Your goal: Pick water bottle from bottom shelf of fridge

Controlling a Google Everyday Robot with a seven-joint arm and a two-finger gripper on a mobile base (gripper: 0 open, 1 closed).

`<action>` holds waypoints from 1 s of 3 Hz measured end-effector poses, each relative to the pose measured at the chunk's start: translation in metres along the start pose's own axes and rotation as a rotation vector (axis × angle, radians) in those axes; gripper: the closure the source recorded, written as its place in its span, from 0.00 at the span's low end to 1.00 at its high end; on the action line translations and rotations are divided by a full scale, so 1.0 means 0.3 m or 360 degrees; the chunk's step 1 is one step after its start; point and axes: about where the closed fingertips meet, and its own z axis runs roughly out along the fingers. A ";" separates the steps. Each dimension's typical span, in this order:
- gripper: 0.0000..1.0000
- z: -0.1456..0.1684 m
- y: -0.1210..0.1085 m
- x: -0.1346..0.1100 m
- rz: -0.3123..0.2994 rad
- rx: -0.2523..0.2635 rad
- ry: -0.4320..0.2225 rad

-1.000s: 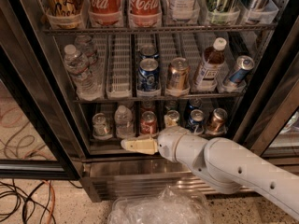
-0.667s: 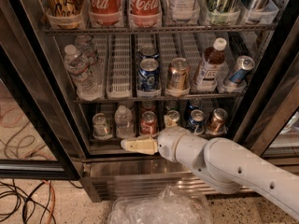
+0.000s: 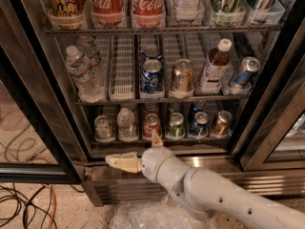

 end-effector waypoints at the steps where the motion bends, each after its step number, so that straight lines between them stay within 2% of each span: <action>1: 0.00 0.090 0.098 0.075 0.0017 -0.0007 -0.0101; 2: 0.00 0.177 0.182 0.126 0.0009 0.0026 -0.0140; 3: 0.00 0.182 0.123 0.122 0.0019 0.0146 -0.0153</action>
Offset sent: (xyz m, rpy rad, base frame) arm 0.0620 0.0022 -0.0633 -0.0502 -0.1107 -0.6156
